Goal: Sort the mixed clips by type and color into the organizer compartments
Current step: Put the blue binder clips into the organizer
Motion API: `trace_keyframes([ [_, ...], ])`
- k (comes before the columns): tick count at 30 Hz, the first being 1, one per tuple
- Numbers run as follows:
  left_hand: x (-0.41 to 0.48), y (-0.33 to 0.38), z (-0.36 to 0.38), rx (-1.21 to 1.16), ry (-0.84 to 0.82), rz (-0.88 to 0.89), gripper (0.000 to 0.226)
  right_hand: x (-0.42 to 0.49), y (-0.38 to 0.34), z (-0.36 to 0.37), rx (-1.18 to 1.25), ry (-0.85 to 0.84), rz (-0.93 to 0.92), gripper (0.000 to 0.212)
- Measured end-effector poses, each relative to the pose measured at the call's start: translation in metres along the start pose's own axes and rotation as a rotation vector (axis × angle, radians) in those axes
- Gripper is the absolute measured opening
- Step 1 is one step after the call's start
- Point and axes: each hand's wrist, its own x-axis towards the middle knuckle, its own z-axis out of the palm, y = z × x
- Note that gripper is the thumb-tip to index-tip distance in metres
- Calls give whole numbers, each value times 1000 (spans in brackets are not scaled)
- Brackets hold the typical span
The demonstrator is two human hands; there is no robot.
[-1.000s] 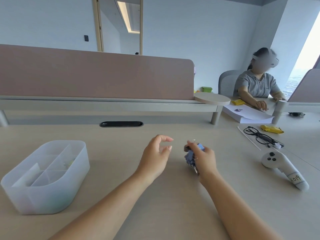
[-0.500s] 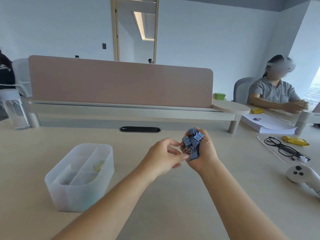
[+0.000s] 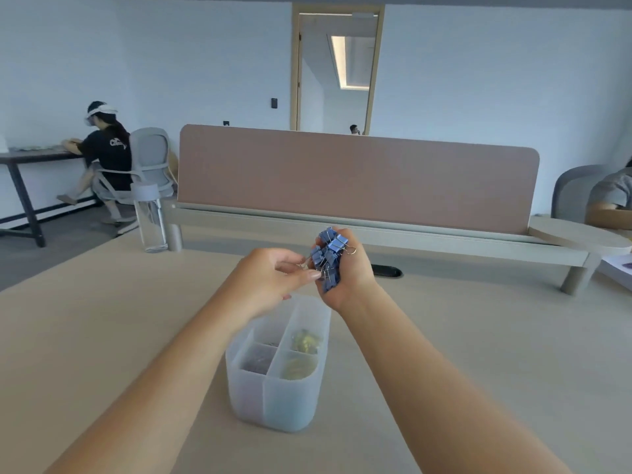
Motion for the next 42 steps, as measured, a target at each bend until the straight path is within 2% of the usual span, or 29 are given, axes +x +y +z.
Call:
trace_keyframes([
  [4, 3, -30, -19, 78, 38, 23, 55, 15, 22, 11, -142, 132, 8, 18],
  [8, 0, -50, -23, -122, -81, 23, 78, 21, 34, 19, -322, 183, -38, 17],
  [11, 0, -61, -17, -186, -32, 14, 87, 18, 40, 26, -481, 245, -89, 22],
  [15, -2, -67, -11, -197, 78, 14, 78, 16, 47, 30, -565, 242, -168, 18],
  [20, -9, -66, -9, -52, 204, 57, 78, 14, 48, 31, -585, 220, -206, 19],
  [26, -11, -64, -8, 107, 215, 149, 78, 9, 48, 26, -571, 154, -235, 16],
  [31, -14, -61, -8, 179, 229, 141, 45, 6, 52, 26, -600, 139, -303, 19],
  [42, -21, -53, -9, 362, 286, 234, 33, 8, 53, 21, -516, 159, -309, 14],
])
